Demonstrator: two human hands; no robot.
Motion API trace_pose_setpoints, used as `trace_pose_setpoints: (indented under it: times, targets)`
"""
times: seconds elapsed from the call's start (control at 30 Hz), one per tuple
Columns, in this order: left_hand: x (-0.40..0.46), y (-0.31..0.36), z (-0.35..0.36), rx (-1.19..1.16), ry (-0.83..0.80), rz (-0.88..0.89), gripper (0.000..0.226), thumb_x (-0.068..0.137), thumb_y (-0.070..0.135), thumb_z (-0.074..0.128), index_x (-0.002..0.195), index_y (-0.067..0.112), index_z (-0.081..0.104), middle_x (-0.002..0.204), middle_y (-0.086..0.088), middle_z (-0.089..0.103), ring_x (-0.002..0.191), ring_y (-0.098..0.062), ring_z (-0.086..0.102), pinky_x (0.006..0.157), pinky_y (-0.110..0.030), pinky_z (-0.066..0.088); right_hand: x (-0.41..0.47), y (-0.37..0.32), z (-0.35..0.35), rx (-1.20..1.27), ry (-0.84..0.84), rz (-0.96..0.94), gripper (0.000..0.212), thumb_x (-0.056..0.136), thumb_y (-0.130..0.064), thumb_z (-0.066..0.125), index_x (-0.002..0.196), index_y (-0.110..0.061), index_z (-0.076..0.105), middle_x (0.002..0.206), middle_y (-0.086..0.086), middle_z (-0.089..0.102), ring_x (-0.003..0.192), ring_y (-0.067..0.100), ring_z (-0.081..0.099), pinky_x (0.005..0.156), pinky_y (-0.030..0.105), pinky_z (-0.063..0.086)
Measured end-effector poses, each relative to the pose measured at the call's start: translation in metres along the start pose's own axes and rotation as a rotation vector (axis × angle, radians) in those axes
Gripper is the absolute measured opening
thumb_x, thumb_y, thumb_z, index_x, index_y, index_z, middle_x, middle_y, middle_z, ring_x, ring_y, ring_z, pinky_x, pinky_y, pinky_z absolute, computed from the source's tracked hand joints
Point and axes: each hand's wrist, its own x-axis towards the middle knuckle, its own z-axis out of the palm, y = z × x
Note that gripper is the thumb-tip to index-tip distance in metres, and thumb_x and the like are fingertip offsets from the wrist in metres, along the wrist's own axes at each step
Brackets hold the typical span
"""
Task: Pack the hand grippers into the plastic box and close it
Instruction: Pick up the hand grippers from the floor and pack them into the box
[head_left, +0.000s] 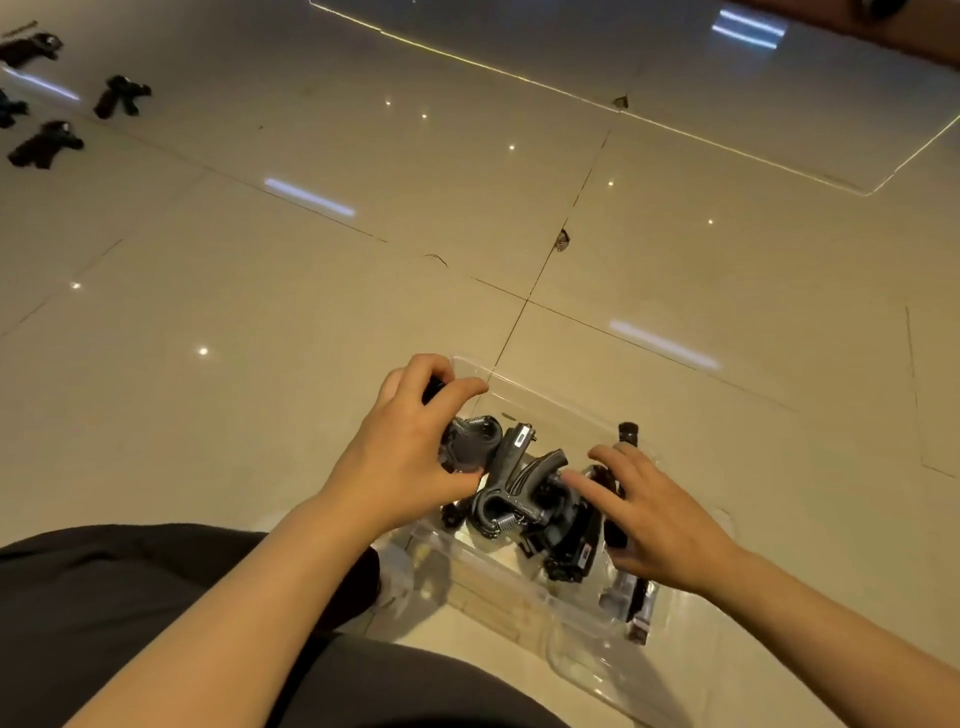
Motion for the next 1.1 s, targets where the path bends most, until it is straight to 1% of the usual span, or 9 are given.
trace_pose_setpoints:
  times: [0.1, 0.23, 0.37, 0.47, 0.6, 0.8, 0.9, 1.0, 1.1]
  targets:
    - [-0.001, 0.004, 0.003, 0.001, 0.007, 0.049, 0.065, 0.062, 0.039, 0.072, 0.123, 0.024, 0.055, 0.114, 0.008, 0.032, 0.105, -0.014, 0.038, 0.077, -0.026, 0.043, 0.007, 0.002, 0.012, -0.151, -0.155, -0.09, 0.11, 0.043, -0.018, 0.082, 0.142, -0.019, 0.034, 0.129, 0.018, 0.044, 0.109, 0.033, 0.051, 0.071, 0.035, 0.056]
    - [-0.002, 0.012, 0.005, -0.014, 0.006, 0.05, 0.068, 0.06, 0.03, 0.081, 0.123, 0.023, 0.055, 0.115, 0.007, 0.033, 0.105, -0.013, 0.038, 0.079, -0.024, 0.038, 0.022, -0.002, 0.036, -0.304, -0.34, -0.219, 0.098, 0.069, -0.014, 0.073, 0.148, -0.017, 0.014, 0.139, 0.023, 0.033, 0.125, 0.036, 0.035, 0.1, 0.04, 0.038]
    - [-0.002, 0.012, 0.002, -0.005, 0.007, 0.013, 0.069, 0.06, 0.03, 0.082, 0.124, 0.023, 0.055, 0.117, 0.003, 0.036, 0.106, -0.015, 0.04, 0.081, -0.024, 0.037, 0.031, -0.008, 0.051, -0.353, -0.426, -0.259, 0.095, 0.079, -0.013, 0.065, 0.149, -0.019, 0.002, 0.144, 0.022, 0.021, 0.128, 0.036, 0.025, 0.109, 0.041, 0.026]
    - [-0.004, 0.011, -0.002, -0.006, 0.027, -0.016, 0.068, 0.06, 0.029, 0.082, 0.123, 0.022, 0.056, 0.117, 0.0, 0.038, 0.104, -0.017, 0.04, 0.08, -0.025, 0.037, 0.032, -0.012, 0.061, -0.332, -0.507, -0.288, 0.096, 0.08, -0.018, 0.068, 0.15, -0.018, 0.002, 0.153, 0.016, 0.011, 0.134, 0.033, 0.019, 0.112, 0.038, 0.02]
    - [-0.008, 0.004, -0.005, -0.006, 0.043, -0.05, 0.068, 0.059, 0.027, 0.083, 0.122, 0.021, 0.057, 0.116, 0.0, 0.038, 0.104, -0.018, 0.041, 0.081, -0.027, 0.038, 0.038, -0.018, 0.071, -0.32, -0.551, -0.276, 0.094, 0.082, -0.018, 0.067, 0.15, -0.019, 0.003, 0.155, 0.015, 0.009, 0.134, 0.033, 0.022, 0.113, 0.039, 0.024]
    - [-0.018, -0.007, -0.007, -0.019, 0.046, -0.11, 0.068, 0.061, 0.034, 0.081, 0.124, 0.025, 0.054, 0.113, 0.01, 0.03, 0.105, -0.014, 0.039, 0.08, -0.024, 0.039, 0.041, -0.016, 0.073, -0.286, -0.564, -0.28, 0.095, 0.079, -0.016, 0.069, 0.15, -0.018, 0.006, 0.151, 0.015, 0.017, 0.128, 0.033, 0.03, 0.109, 0.041, 0.028]
    - [-0.017, -0.01, -0.009, -0.065, 0.051, -0.139, 0.068, 0.061, 0.034, 0.082, 0.122, 0.027, 0.055, 0.111, 0.011, 0.029, 0.104, -0.016, 0.043, 0.082, -0.027, 0.043, 0.042, -0.02, 0.071, -0.253, -0.555, -0.282, 0.092, 0.08, -0.013, 0.067, 0.15, -0.02, 0.008, 0.15, 0.015, 0.021, 0.126, 0.032, 0.032, 0.108, 0.041, 0.03]
    - [-0.017, -0.011, -0.01, -0.157, 0.069, -0.161, 0.068, 0.058, 0.041, 0.078, 0.12, 0.029, 0.055, 0.111, 0.011, 0.031, 0.103, -0.015, 0.045, 0.086, -0.027, 0.043, 0.046, -0.023, 0.067, -0.184, -0.597, -0.249, 0.091, 0.083, -0.017, 0.065, 0.15, -0.026, 0.005, 0.154, 0.01, 0.016, 0.127, 0.031, 0.033, 0.106, 0.041, 0.033]
    - [-0.017, -0.011, -0.011, -0.215, 0.072, -0.146, 0.068, 0.058, 0.038, 0.082, 0.12, 0.029, 0.056, 0.112, 0.01, 0.033, 0.102, -0.011, 0.045, 0.088, -0.028, 0.045, 0.051, -0.025, 0.068, -0.151, -0.613, -0.182, 0.08, 0.085, -0.018, 0.062, 0.148, -0.027, 0.014, 0.146, 0.01, 0.031, 0.118, 0.029, 0.042, 0.096, 0.041, 0.042]
